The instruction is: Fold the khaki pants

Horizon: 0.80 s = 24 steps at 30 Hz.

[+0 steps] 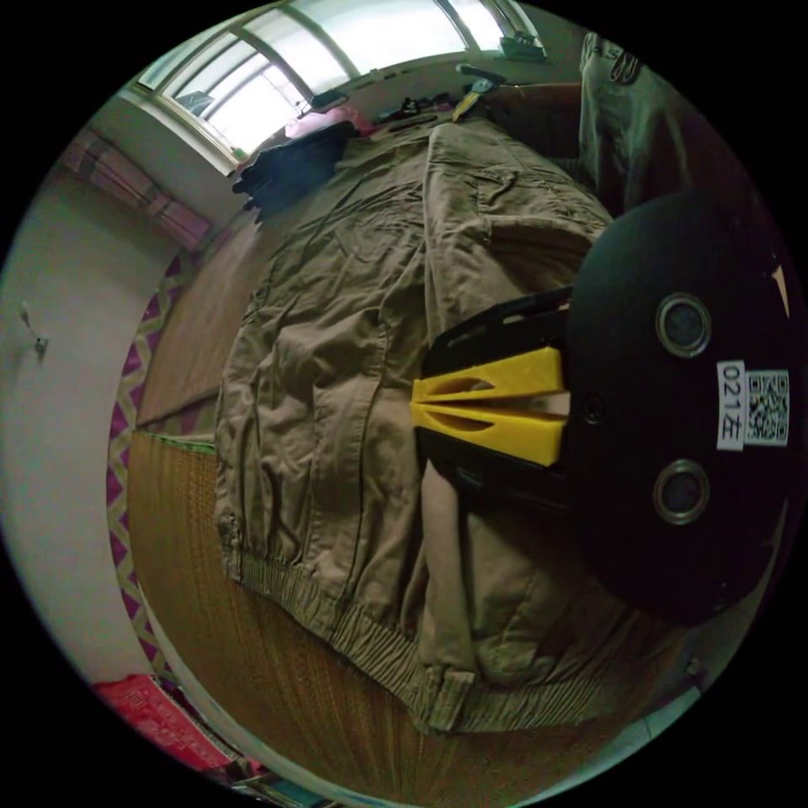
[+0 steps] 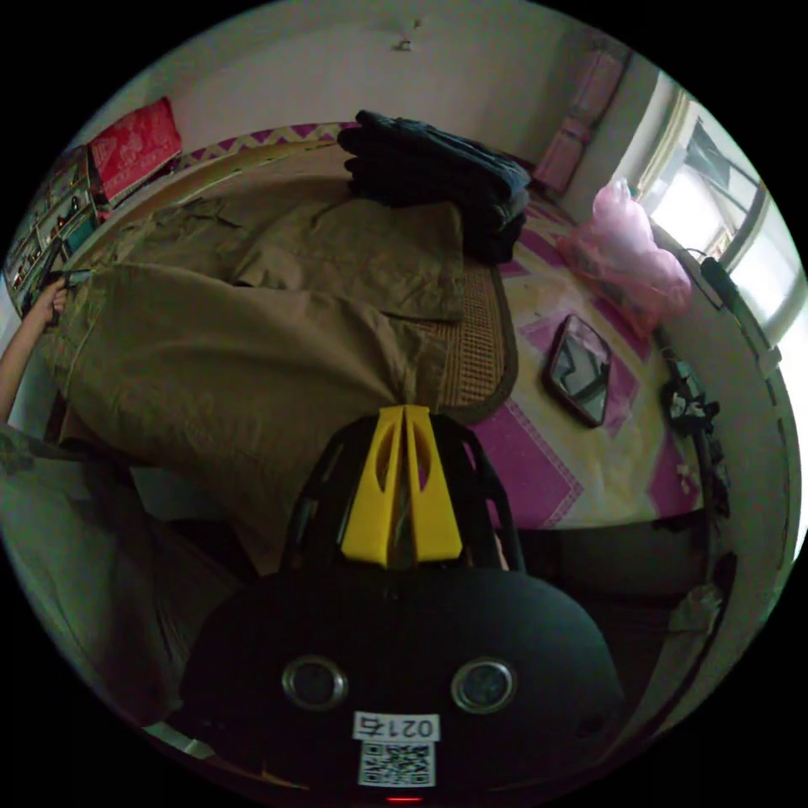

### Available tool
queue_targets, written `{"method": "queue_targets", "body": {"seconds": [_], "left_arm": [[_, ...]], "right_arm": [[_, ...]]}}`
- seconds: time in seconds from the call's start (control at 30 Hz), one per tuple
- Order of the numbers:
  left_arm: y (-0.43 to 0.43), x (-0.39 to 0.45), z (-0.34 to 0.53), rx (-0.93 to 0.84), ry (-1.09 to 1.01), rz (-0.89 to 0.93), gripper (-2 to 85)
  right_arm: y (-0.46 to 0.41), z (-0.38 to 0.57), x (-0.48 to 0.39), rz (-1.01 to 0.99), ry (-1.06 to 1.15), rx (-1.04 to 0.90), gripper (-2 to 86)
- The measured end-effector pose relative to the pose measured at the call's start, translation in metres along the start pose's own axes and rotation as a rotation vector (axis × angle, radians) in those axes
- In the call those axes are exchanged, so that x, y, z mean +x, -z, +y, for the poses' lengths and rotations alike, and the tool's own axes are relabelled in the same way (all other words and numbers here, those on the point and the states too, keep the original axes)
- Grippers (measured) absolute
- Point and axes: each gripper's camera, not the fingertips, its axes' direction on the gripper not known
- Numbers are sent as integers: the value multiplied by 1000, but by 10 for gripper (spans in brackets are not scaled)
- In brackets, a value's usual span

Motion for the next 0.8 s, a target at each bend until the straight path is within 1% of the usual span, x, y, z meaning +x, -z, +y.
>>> {"method": "queue_targets", "body": {"seconds": [0.07,0.13,0.17,0.2,0.27,0.33,0.43,0.5,0.53,0.6,0.63,0.7,0.73,0.8], "left_arm": [[11,-7,7,17,-5,30,-8],[31,-8,19,76,-45,49,-6],[48,-6,29,122,-66,58,-3],[65,-3,41,160,-85,84,1],[91,-1,67,215,-79,118,28],[112,-3,98,246,-53,141,50],[141,-15,167,311,32,165,63],[158,-30,226,356,138,201,72],[162,-34,240,366,165,207,72],[173,-50,294,410,311,198,74],[174,-55,306,420,348,204,74],[170,-70,339,418,446,247,79],[168,-74,345,415,461,255,80],[162,-90,363,424,502,330,91]], "right_arm": [[3,13,13,-37,-35,24,-4],[10,29,27,-81,-52,49,-1],[21,43,39,-110,-83,92,2],[38,61,53,-140,-142,163,6],[60,91,74,-194,-234,240,23],[74,124,92,-257,-312,269,51],[77,187,115,-347,-448,253,70],[65,239,124,-431,-567,236,81],[61,251,125,-453,-596,230,83],[38,292,126,-541,-692,225,96],[32,300,126,-565,-710,223,99],[5,322,129,-693,-776,249,106],[-2,327,130,-723,-795,261,106],[-26,345,139,-833,-881,336,107]]}}
